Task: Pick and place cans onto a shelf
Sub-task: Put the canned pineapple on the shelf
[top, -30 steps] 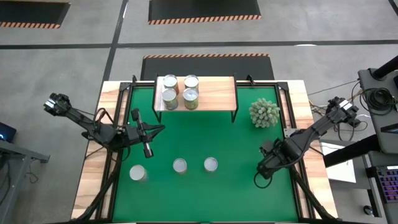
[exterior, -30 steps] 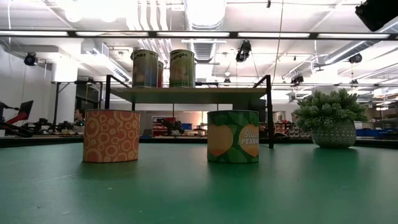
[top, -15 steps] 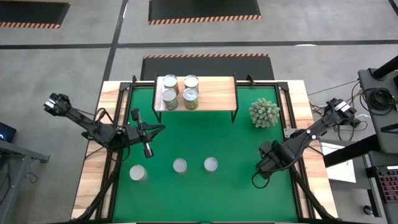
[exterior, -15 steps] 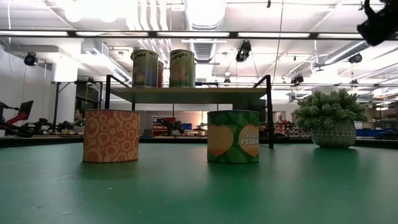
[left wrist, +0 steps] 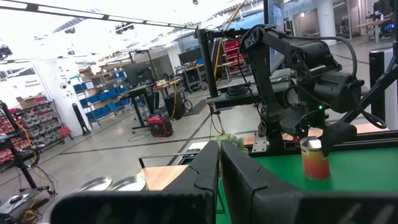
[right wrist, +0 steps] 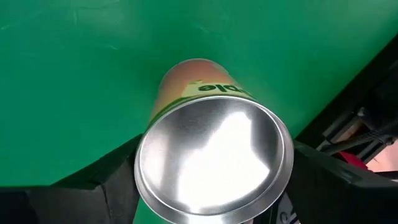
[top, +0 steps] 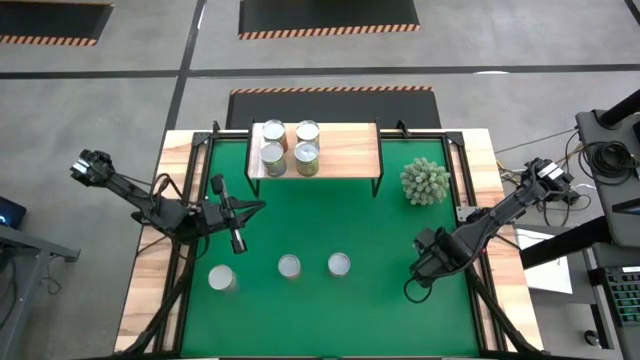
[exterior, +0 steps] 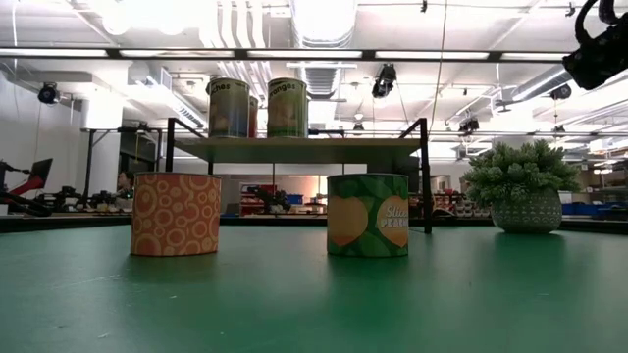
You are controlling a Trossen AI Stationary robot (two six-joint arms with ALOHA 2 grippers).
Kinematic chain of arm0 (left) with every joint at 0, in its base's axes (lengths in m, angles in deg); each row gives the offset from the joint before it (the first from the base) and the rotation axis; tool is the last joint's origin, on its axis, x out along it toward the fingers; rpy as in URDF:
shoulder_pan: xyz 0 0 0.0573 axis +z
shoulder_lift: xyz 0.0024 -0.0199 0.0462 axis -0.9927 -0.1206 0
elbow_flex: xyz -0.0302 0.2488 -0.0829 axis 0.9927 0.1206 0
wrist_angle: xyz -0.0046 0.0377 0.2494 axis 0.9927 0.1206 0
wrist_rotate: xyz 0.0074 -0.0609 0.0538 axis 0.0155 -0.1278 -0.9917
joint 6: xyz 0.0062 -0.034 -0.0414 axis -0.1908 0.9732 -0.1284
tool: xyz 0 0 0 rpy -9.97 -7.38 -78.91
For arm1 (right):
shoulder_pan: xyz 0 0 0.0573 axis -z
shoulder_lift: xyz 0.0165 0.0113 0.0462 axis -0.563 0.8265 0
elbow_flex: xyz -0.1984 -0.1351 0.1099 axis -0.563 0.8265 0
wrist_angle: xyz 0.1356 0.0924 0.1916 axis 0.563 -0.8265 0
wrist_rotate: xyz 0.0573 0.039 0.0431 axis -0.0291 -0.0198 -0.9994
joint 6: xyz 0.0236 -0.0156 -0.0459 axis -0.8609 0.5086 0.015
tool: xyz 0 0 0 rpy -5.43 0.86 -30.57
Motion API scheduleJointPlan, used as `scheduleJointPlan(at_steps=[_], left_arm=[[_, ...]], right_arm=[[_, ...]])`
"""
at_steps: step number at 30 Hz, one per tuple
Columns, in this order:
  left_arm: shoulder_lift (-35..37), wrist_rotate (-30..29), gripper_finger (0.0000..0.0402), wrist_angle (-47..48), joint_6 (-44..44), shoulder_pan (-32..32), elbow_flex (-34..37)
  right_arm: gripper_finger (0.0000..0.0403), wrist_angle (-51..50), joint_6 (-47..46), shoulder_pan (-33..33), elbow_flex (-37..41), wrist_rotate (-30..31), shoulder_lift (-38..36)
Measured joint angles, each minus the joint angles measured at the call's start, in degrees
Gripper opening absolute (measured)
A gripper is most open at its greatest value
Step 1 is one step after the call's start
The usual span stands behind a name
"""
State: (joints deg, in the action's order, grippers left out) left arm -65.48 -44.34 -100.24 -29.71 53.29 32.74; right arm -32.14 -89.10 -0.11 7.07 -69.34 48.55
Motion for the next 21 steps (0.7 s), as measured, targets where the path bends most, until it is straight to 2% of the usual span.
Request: scheduleJointPlan(at_steps=[4,8,13,16,21], left_arm=[[0.00,0.00,0.0000,0.00,0.02,-0.02,0.00],[0.00,0.00,0.0000,-0.11,0.22,0.00,0.00],[0.02,0.00,0.0000,-0.66,0.15,0.00,0.00],[0.02,0.00,0.0000,-0.86,-0.19,0.00,0.00],[0.07,-0.02,0.0000,-2.49,-3.00,0.00,0.00]], right_arm=[[0.0299,-0.84,0.00,0.00,-1.10,0.07,-0.25],[0.0310,-3.05,0.91,0.00,-6.73,2.13,-0.26],[0.0320,-5.69,3.04,0.15,-17.81,9.89,-0.24],[0.0316,-6.48,6.25,0.44,-24.32,17.72,-0.24],[0.0315,-6.36,15.12,4.35,-32.70,25.87,-0.13]])
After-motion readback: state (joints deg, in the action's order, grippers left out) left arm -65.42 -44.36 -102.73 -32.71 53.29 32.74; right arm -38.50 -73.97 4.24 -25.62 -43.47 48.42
